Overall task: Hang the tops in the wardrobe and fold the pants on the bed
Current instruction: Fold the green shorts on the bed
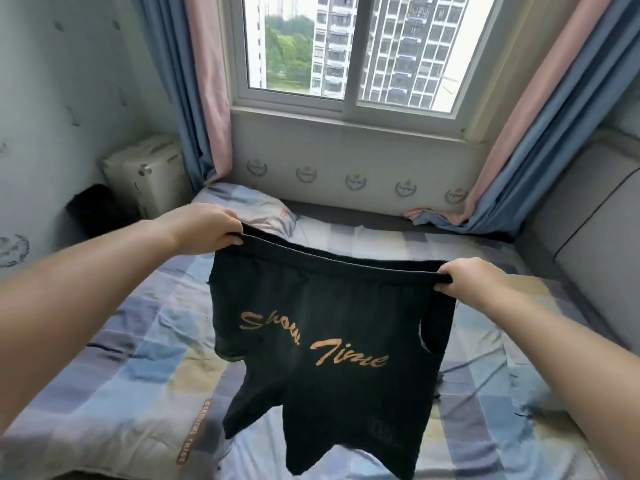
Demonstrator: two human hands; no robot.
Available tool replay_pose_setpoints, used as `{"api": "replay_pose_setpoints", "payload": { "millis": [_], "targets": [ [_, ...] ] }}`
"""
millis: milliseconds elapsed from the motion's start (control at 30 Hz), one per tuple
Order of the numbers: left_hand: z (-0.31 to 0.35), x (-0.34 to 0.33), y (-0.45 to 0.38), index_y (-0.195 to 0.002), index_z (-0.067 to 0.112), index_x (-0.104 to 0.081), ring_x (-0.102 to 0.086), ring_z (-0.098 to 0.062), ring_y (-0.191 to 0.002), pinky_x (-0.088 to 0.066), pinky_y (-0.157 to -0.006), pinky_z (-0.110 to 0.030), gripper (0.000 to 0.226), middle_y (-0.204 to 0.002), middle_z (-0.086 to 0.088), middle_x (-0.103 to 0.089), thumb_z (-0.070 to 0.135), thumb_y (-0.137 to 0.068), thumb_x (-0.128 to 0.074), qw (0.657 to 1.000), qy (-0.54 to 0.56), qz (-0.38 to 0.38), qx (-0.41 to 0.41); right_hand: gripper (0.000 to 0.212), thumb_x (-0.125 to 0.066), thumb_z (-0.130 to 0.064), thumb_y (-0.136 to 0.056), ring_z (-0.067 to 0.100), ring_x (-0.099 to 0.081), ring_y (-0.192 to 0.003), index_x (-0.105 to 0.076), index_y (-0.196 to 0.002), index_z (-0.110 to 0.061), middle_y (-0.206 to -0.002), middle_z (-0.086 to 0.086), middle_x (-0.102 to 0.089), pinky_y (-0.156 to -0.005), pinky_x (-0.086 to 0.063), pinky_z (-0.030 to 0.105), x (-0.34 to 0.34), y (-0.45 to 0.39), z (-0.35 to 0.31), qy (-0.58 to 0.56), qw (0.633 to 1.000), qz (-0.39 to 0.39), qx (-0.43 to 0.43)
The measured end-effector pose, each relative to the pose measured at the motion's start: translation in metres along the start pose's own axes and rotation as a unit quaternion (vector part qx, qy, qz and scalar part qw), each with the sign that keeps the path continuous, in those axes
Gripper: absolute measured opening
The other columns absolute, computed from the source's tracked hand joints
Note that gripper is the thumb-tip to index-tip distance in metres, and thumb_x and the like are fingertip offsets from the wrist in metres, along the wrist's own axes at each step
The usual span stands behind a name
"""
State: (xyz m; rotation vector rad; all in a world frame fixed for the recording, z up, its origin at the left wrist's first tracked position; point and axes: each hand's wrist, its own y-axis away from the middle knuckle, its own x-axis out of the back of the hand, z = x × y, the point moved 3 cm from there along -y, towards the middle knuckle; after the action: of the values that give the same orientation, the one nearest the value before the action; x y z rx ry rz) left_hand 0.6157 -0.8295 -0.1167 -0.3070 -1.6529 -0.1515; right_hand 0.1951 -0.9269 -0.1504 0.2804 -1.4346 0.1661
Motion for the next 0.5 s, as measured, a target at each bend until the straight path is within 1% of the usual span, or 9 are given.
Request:
{"api": "replay_pose_setpoints", "payload": {
  "millis": [67, 100, 167, 200, 267, 300, 367, 400, 500],
  "targets": [
    [0.001, 0.006, 0.003, -0.099, 0.016, -0.071, -0.062, -0.024, -0.092, -0.049, -0.079, -0.034, 0.026, -0.100, -0.001, -0.063, 0.037, -0.092, -0.057, 0.998, 0.000, 0.044, 0.048, 0.020, -0.059, -0.045, -0.088, 0.021, -0.058, -0.081, -0.063, -0.081, -0.027, -0.080, -0.004, -0.061, -0.063, -0.045, 0.028, 0.013, 0.000, 0.006, 0.005, 1.000, 0.012, -0.005],
    [0.001, 0.010, 0.001, -0.097, 0.015, -0.072, -0.062, -0.024, -0.091, -0.049, -0.079, -0.034, 0.026, -0.099, -0.001, -0.060, 0.037, -0.089, -0.061, 0.993, 0.026, 0.077, 0.081, 0.025, -0.059, -0.047, -0.088, 0.021, -0.058, -0.079, -0.059, -0.074, -0.027, -0.078, -0.003, -0.060, -0.062, -0.044, 0.028, 0.019, 0.000, 0.011, -0.004, 1.000, 0.017, -0.009],
    [0.004, 0.014, -0.004, -0.092, 0.011, -0.075, -0.060, -0.024, -0.095, -0.048, -0.085, -0.034, 0.026, -0.105, -0.002, -0.056, 0.035, -0.082, -0.071, 0.980, 0.089, 0.117, 0.130, 0.032, -0.059, -0.050, -0.087, 0.022, -0.059, -0.076, -0.055, -0.065, -0.027, -0.071, -0.001, -0.059, -0.062, -0.043, 0.029, 0.029, 0.001, 0.022, -0.044, 0.999, 0.025, -0.017],
    [0.006, 0.014, -0.007, -0.089, 0.009, -0.075, -0.060, -0.023, -0.100, -0.048, -0.088, -0.034, 0.028, -0.112, -0.003, -0.057, 0.035, -0.080, -0.073, 0.979, 0.102, 0.109, 0.141, 0.033, -0.059, -0.051, -0.087, 0.022, -0.059, -0.074, -0.057, -0.065, -0.026, -0.068, -0.001, -0.059, -0.061, -0.043, 0.030, 0.034, 0.003, 0.026, -0.067, 0.997, 0.027, -0.019],
    [0.017, 0.011, -0.014, -0.085, 0.006, -0.074, -0.061, -0.024, -0.101, -0.048, -0.088, -0.034, 0.030, -0.117, -0.005, -0.064, 0.036, -0.080, -0.073, 0.984, 0.099, 0.059, 0.133, 0.035, -0.059, -0.050, -0.088, 0.022, -0.058, -0.070, -0.063, -0.068, -0.022, -0.065, 0.001, -0.061, -0.059, -0.042, 0.030, 0.042, 0.005, 0.038, -0.088, 0.995, 0.033, -0.017],
    [0.023, 0.010, -0.015, -0.085, 0.005, -0.074, -0.063, -0.025, -0.095, -0.048, -0.083, -0.035, 0.032, -0.108, -0.008, -0.069, 0.037, -0.081, -0.073, 0.986, 0.095, 0.044, 0.127, 0.034, -0.059, -0.048, -0.088, 0.023, -0.058, -0.070, -0.066, -0.071, -0.019, -0.066, 0.002, -0.062, -0.060, -0.042, 0.031, 0.044, 0.006, 0.043, -0.087, 0.995, 0.038, -0.013],
    [0.031, 0.009, -0.019, -0.083, 0.002, -0.073, -0.062, -0.029, -0.079, -0.049, -0.075, -0.038, 0.034, -0.085, -0.013, -0.070, 0.036, -0.078, -0.075, 0.984, 0.109, 0.061, 0.126, 0.028, -0.060, -0.042, -0.089, 0.023, -0.059, -0.071, -0.070, -0.081, -0.017, -0.070, 0.002, -0.065, -0.061, -0.044, 0.031, 0.048, 0.010, 0.057, -0.087, 0.994, 0.059, -0.009],
    [0.035, 0.010, -0.020, -0.083, 0.002, -0.073, -0.061, -0.029, -0.076, -0.049, -0.074, -0.039, 0.032, -0.081, -0.013, -0.068, 0.033, -0.077, -0.077, 0.980, 0.131, 0.079, 0.125, 0.024, -0.061, -0.038, -0.090, 0.022, -0.060, -0.071, -0.071, -0.084, -0.017, -0.071, 0.000, -0.066, -0.062, -0.045, 0.032, 0.048, 0.011, 0.063, -0.099, 0.992, 0.073, -0.004],
    [0.047, 0.010, -0.025, -0.088, 0.006, -0.076, -0.059, -0.024, -0.078, -0.050, -0.081, -0.040, 0.020, -0.089, -0.008, -0.065, 0.018, -0.074, -0.081, 0.972, 0.194, 0.093, 0.092, 0.009, -0.063, -0.026, -0.089, 0.020, -0.065, -0.075, -0.070, -0.090, -0.022, -0.075, -0.003, -0.069, -0.068, -0.048, 0.032, 0.050, 0.017, 0.080, -0.138, 0.983, 0.120, 0.017]
  ]
}}
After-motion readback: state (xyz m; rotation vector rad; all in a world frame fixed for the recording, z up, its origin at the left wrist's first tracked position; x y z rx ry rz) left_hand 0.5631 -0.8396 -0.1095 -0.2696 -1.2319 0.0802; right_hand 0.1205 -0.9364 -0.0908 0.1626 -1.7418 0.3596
